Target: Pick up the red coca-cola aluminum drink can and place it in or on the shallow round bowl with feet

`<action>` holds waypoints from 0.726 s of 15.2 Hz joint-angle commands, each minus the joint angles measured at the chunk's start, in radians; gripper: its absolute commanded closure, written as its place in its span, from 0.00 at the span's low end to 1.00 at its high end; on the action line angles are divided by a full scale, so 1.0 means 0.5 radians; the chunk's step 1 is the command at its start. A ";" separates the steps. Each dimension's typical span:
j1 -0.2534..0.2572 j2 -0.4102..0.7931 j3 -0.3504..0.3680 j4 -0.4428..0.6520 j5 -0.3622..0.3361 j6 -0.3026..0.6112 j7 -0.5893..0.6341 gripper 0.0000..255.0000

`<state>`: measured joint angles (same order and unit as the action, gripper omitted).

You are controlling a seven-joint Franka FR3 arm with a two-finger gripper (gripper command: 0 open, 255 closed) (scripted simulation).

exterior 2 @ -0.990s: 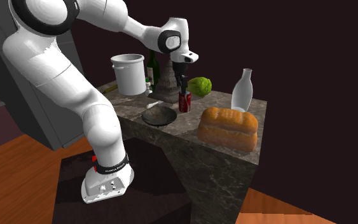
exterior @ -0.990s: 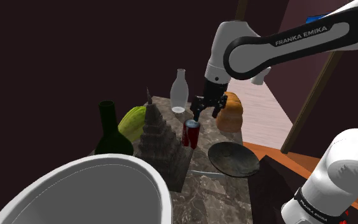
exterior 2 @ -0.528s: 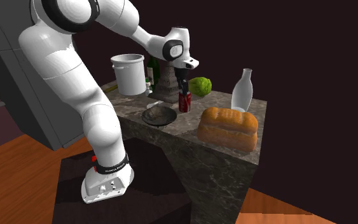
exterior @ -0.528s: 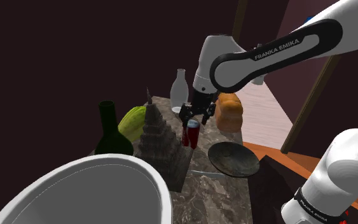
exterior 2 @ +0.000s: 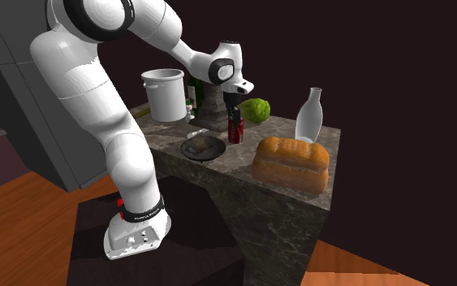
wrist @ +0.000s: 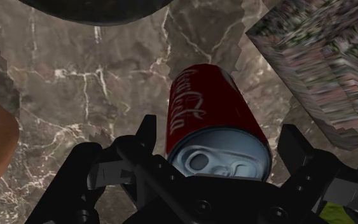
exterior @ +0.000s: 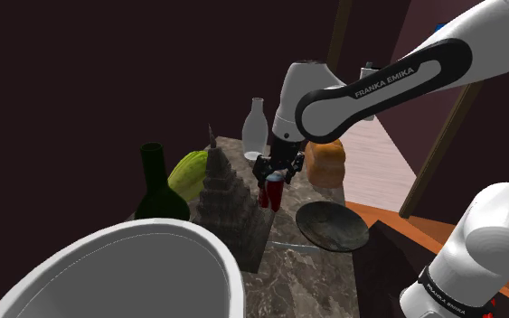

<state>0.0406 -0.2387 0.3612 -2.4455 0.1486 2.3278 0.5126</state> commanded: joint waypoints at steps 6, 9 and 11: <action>0.000 0.000 0.000 -0.001 0.000 0.001 0.000 1.00; 0.000 0.002 0.000 0.000 -0.001 0.001 0.000 1.00; -0.001 0.002 0.000 0.000 -0.001 0.002 -0.001 1.00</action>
<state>0.0399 -0.2393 0.3604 -2.4450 0.1479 2.3285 0.5123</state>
